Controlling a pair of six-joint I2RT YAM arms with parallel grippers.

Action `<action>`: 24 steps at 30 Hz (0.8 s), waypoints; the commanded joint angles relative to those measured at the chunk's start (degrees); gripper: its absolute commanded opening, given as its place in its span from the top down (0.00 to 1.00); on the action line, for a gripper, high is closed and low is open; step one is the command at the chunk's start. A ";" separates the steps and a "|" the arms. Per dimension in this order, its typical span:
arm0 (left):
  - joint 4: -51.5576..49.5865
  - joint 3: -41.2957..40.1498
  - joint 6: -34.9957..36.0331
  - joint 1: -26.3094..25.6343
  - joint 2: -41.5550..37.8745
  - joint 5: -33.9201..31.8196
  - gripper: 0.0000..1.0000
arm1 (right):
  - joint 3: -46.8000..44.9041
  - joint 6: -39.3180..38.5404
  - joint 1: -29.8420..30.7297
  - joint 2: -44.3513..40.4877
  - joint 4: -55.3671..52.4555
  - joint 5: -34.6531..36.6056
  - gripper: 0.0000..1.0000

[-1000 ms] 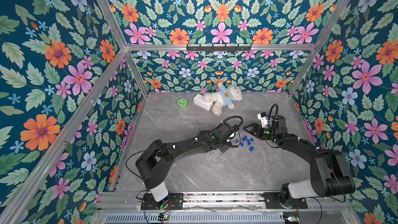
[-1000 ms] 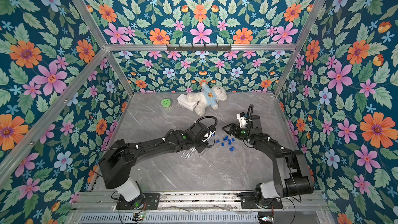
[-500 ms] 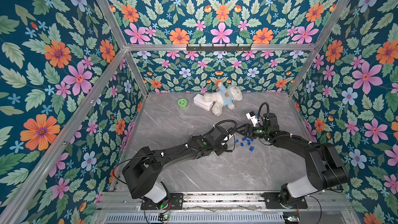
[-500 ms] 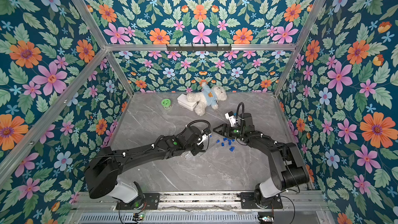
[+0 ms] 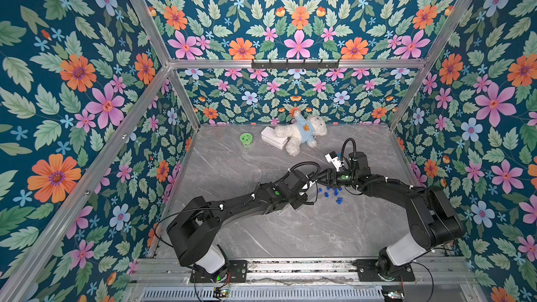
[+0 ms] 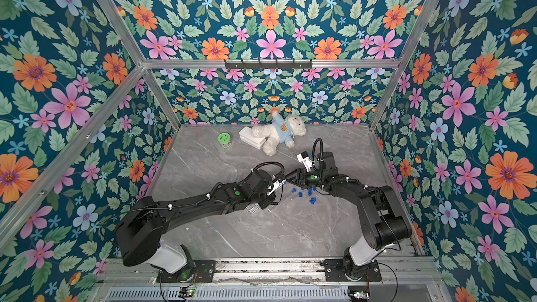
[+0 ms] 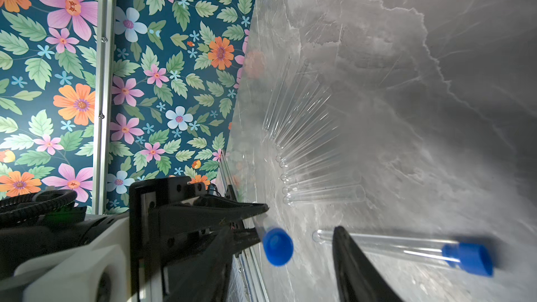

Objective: Remove stoppers from test tubes
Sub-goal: Open the stopper on the test tube.

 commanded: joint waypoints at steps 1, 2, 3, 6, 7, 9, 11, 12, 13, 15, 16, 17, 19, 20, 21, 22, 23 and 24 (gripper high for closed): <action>1.14 0.12 0.35 -0.01 -0.32 0.05 0.94 | 0.54 0.09 0.51 0.40 0.43 -1.43 0.48; 1.26 0.01 0.36 0.00 -0.40 0.06 0.94 | 0.60 0.09 0.55 0.49 0.39 -1.61 0.50; 1.27 0.00 0.29 0.01 -0.36 0.00 0.94 | 0.68 0.09 0.59 0.58 0.47 -1.73 0.51; 1.26 0.00 0.22 0.00 -0.12 -0.17 0.94 | 0.85 0.01 0.95 0.58 0.27 -1.83 0.53; 1.34 -0.07 0.14 0.01 -0.13 -0.18 0.94 | 0.92 -0.08 1.05 0.67 0.01 -1.89 0.55; 1.38 -0.03 0.14 0.00 -0.06 -0.04 0.94 | 1.07 -0.25 1.08 0.84 -0.35 -1.92 0.58; 1.36 0.00 0.18 0.02 0.19 -0.09 0.94 | 1.08 -0.34 1.11 0.82 -0.48 -1.94 0.60; 1.36 -0.04 0.15 0.00 0.20 -0.05 0.94 | 1.10 -0.30 1.17 0.93 -0.53 -2.00 0.61; 1.53 -0.13 0.11 0.00 0.18 -0.10 0.94 | 1.23 -0.34 1.17 1.00 -0.63 -2.09 0.62; 1.71 -0.18 0.04 0.00 0.03 0.00 0.94 | 1.40 -0.43 1.29 1.28 -0.98 -2.10 0.63; 1.73 -0.21 0.07 0.01 0.07 0.03 0.95 | 1.47 -0.59 1.33 1.36 -1.17 -2.09 0.64; 1.72 -0.18 0.09 0.01 0.18 -0.01 0.95 | 1.56 -0.65 1.34 1.37 -1.40 -2.04 0.65; 1.72 -0.18 0.09 0.00 0.19 0.09 0.95 | 1.61 -0.87 1.34 1.37 -1.72 -1.94 0.67; 1.84 -0.26 0.08 0.00 0.23 0.09 0.95 | 1.64 -0.93 1.34 1.46 -1.83 -1.94 0.67; 1.87 -0.26 0.05 0.00 0.26 0.09 0.95 | 1.69 -0.96 1.34 1.44 -1.80 -1.93 0.68; 1.89 -0.37 0.09 0.01 0.22 0.12 0.95 | 1.72 -0.95 1.38 1.49 -1.89 -1.92 0.68; 1.97 -0.39 0.04 0.02 0.24 0.16 0.96 | 1.70 -0.94 1.40 1.52 -1.87 -1.92 0.69; 1.98 -0.36 0.04 0.02 0.22 0.19 0.95 | 1.79 -0.94 1.38 1.57 -1.87 -1.94 0.69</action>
